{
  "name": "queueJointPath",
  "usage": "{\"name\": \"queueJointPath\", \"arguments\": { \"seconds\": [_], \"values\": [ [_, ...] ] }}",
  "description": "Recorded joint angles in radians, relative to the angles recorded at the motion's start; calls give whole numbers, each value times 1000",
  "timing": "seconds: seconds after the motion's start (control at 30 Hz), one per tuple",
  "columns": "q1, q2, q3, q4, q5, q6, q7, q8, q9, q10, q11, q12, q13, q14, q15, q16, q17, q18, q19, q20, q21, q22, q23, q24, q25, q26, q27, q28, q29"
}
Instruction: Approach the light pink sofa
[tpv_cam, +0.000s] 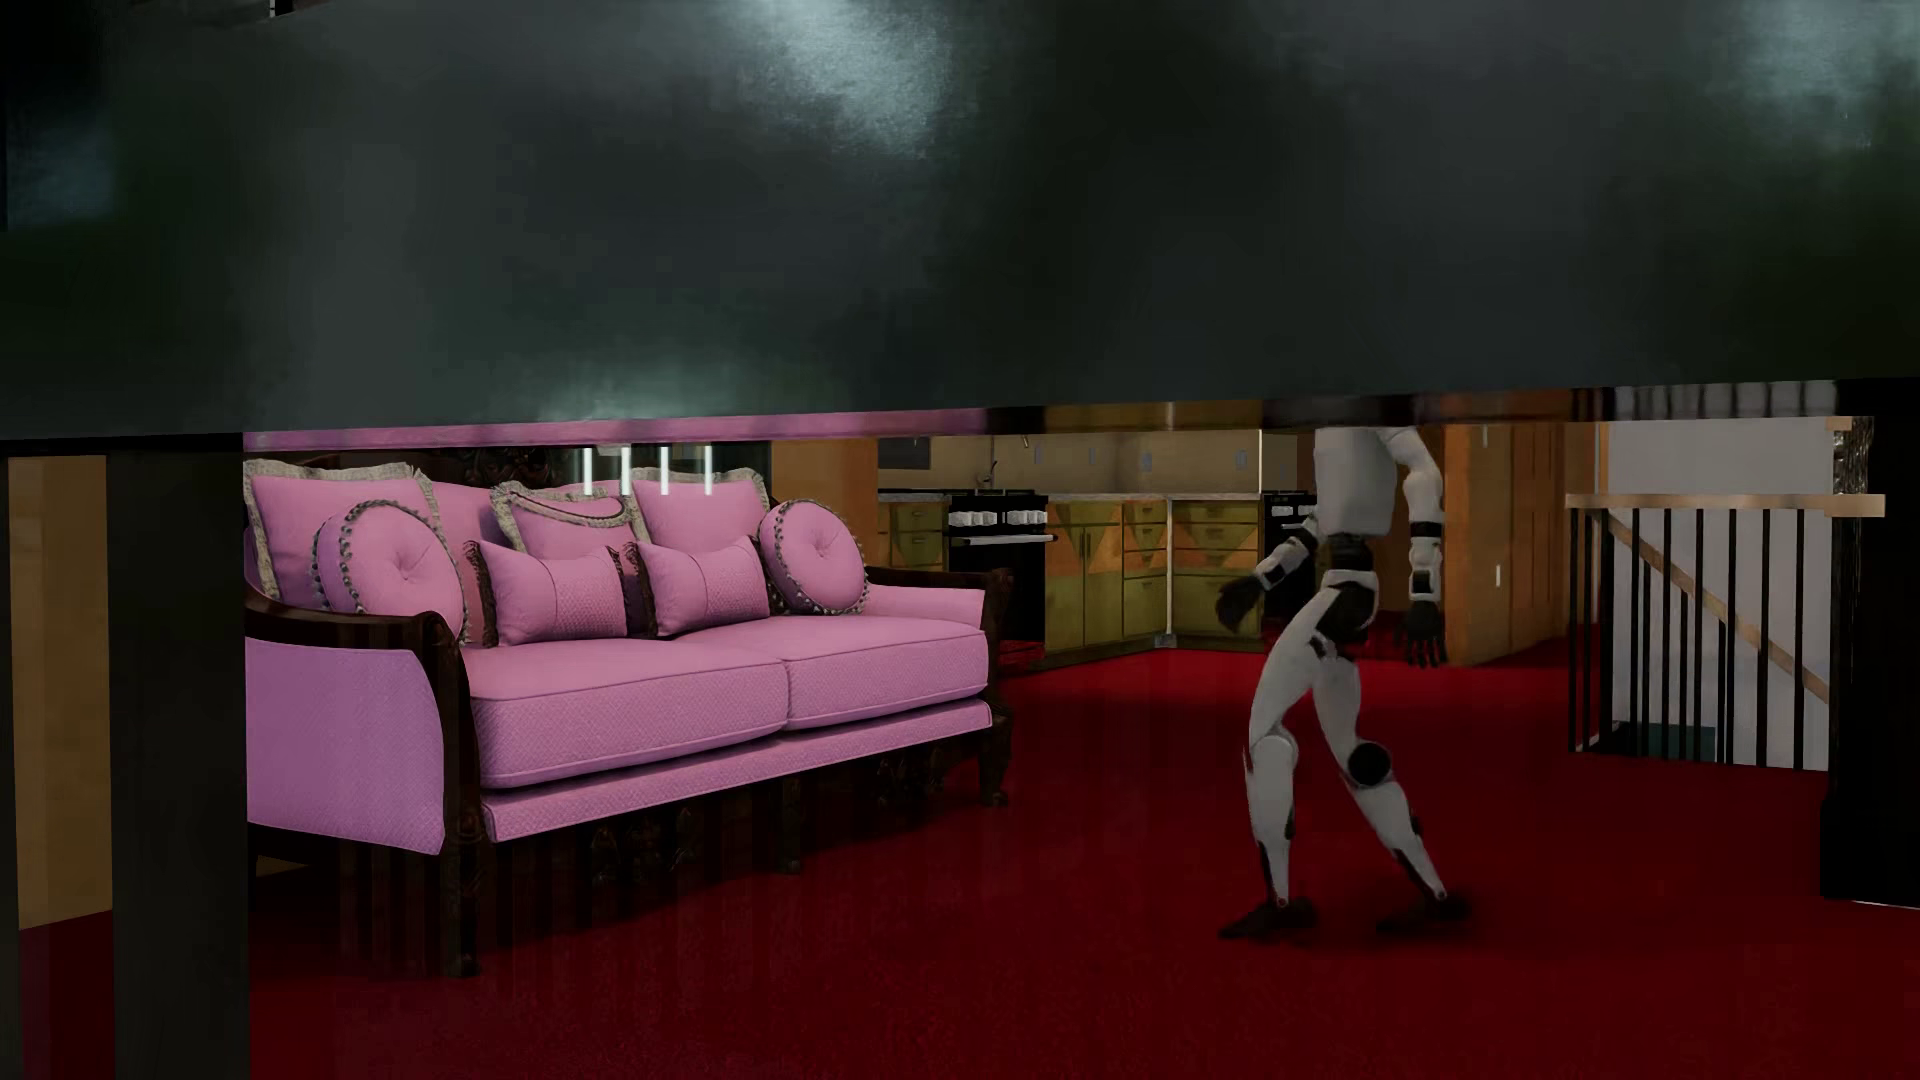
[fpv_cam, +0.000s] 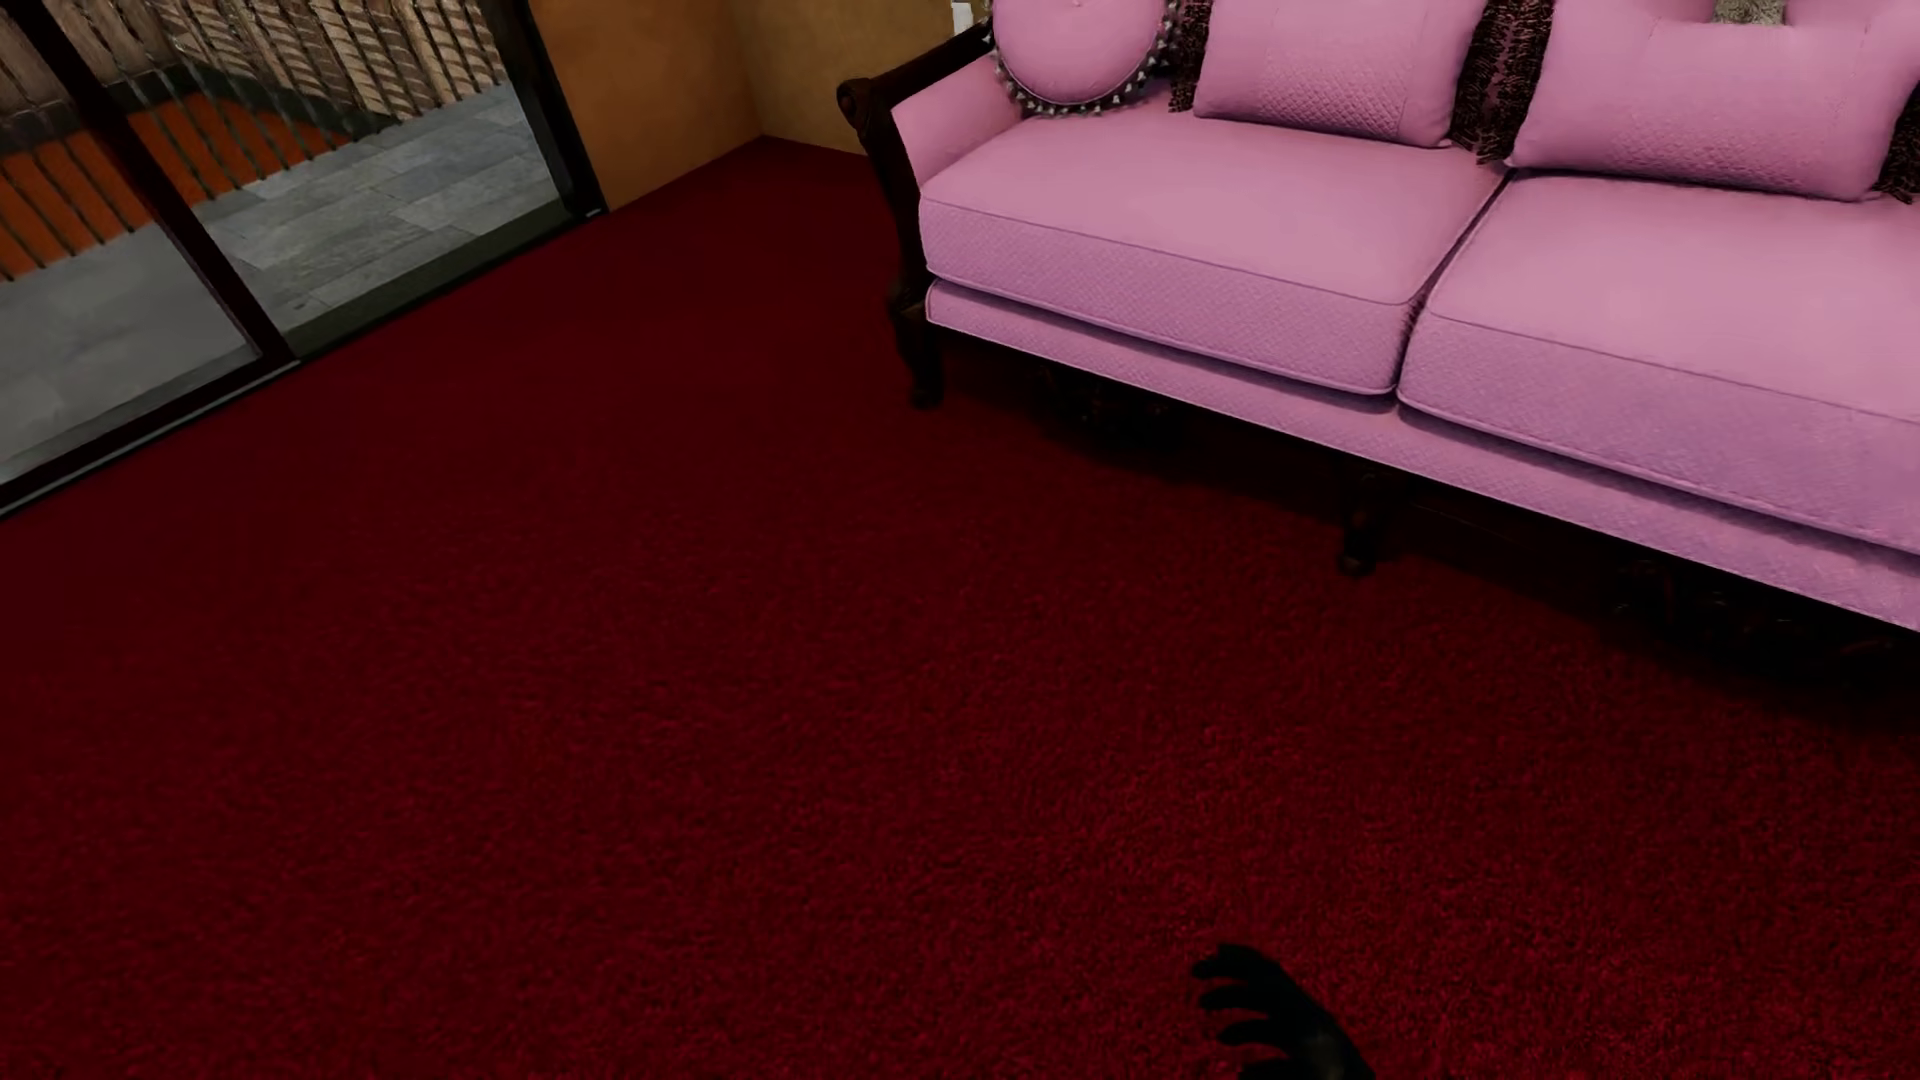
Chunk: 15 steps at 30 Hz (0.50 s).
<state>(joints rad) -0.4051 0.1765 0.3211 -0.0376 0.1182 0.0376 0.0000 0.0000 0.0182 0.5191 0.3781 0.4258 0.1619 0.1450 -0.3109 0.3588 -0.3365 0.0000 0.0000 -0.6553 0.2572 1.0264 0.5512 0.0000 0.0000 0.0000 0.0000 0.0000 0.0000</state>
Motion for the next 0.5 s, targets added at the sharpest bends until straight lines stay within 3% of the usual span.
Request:
{"name": "queueJointPath", "arguments": {
  "seconds": [0.03,0.1,0.13,0.2,0.23,0.3,0.33,0.4,0.43,0.5],
  "values": [
    [-4,38,-2,5,-11,8,0,0,-9,-91,-8,2,6,32,-20,1,-4,0,0,4,10,-10,-29,0,0,0,0,0,0],
    [-18,116,-13,3,-28,31,0,0,-23,-227,-13,-13,44,-359,-50,3,-13,0,0,37,29,-22,-49,0,0,0,0,0,0],
    [-37,146,-15,-5,-33,38,0,0,-30,-235,-9,-29,66,-366,-54,5,-11,0,0,64,46,-23,-24,0,0,0,0,0,0],
    [-90,176,-7,-25,-64,16,0,0,-49,-97,24,-71,104,133,-23,20,17,0,0,129,99,-11,118,0,0,0,0,0,0],
    [-113,180,-10,-43,-92,-20,0,0,-50,-28,67,-103,111,170,21,29,50,0,0,157,141,17,249,0,0,0,0,0,0],
    [-72,144,-24,-77,-157,-101,0,0,-24,82,227,-190,120,95,178,40,108,0,0,217,278,96,512,0,0,0,0,0,0],
    [-16,73,-24,-82,-184,-123,0,0,-11,82,346,-230,131,44,285,40,102,0,0,286,393,109,551,0,0,0,0,0,0],
    [91,-155,-60,-96,-212,-138,0,0,13,37,637,-280,150,-54,515,47,38,0,0,373,489,61,490,0,0,0,0,0,0],
    [132,-257,-108,-94,-205,-136,0,0,24,28,770,-284,161,-90,520,59,6,0,0,403,457,3,451,0,0,0,0,0,0],
    [198,-403,-225,-98,-190,-134,0,0,57,32,944,-299,177,-131,325,101,-25,0,0,432,287,-125,407,0,0,0,0,0,0]
  ]
}}
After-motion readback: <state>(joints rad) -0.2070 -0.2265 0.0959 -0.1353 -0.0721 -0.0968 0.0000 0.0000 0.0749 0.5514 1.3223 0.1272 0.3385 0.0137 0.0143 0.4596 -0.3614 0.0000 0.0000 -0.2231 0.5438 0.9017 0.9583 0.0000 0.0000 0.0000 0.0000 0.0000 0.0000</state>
